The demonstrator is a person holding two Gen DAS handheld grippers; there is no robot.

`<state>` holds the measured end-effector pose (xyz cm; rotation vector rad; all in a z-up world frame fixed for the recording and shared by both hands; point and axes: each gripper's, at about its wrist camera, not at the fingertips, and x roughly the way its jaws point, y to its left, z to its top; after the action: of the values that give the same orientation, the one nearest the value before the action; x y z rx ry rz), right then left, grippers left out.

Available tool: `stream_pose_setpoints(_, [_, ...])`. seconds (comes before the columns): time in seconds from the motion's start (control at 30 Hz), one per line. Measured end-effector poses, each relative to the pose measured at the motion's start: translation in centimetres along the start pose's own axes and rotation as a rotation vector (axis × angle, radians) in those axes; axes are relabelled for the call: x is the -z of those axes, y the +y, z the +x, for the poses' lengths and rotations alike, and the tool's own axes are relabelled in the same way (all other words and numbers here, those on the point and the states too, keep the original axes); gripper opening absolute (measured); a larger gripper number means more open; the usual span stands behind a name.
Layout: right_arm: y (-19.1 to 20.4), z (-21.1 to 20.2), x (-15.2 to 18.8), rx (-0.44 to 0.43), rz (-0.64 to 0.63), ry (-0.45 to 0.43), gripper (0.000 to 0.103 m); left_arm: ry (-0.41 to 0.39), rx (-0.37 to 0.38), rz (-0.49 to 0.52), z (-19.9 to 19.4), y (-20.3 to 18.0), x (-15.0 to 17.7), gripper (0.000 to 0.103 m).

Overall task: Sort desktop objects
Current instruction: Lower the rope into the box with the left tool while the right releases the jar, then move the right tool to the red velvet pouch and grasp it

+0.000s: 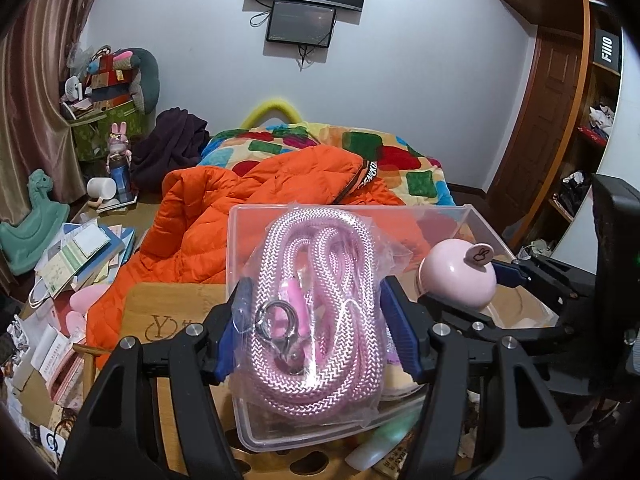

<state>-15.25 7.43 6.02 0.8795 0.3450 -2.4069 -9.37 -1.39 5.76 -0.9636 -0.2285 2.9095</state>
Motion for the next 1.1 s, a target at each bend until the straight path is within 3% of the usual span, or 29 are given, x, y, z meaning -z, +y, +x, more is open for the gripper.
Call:
stream_pose_setpoints(0.27, [0.2,0.3,0.0,0.028,0.005,0.02,0.06,0.0,0.001,-0.008,-0.6,0.0,0.1,0.063])
stream_pose_setpoints(0.37, [0.6,-0.1,-0.1,0.036,-0.002,0.015,0.061,-0.024,0.001,-0.002,-1.5,0.0,-0.1,0.068])
stream_pose_setpoints(0.6, [0.7,-3.0,-0.8,0.057,0.012,-0.062,0.072,-0.08,-0.007,0.02,-3.8,-0.6,-0.7,0.075])
stream_pose_setpoints(0.8, [1.0,-6.3,-0.5,0.092,0.0,-0.124,0.075,-0.108,-0.015,0.034,-5.7,-1.2,-0.5,0.082])
stream_pose_setpoints(0.87, [0.9,-7.3,-0.2,0.093,0.009,-0.138,0.084,-0.118,-0.023,0.041,-6.3,-1.4,-0.3,0.083])
stream_pose_setpoints(1.1, [0.1,-10.7,1.3,0.125,0.034,-0.188,0.084,-0.142,-0.039,0.047,-8.4,-1.7,0.6,0.089])
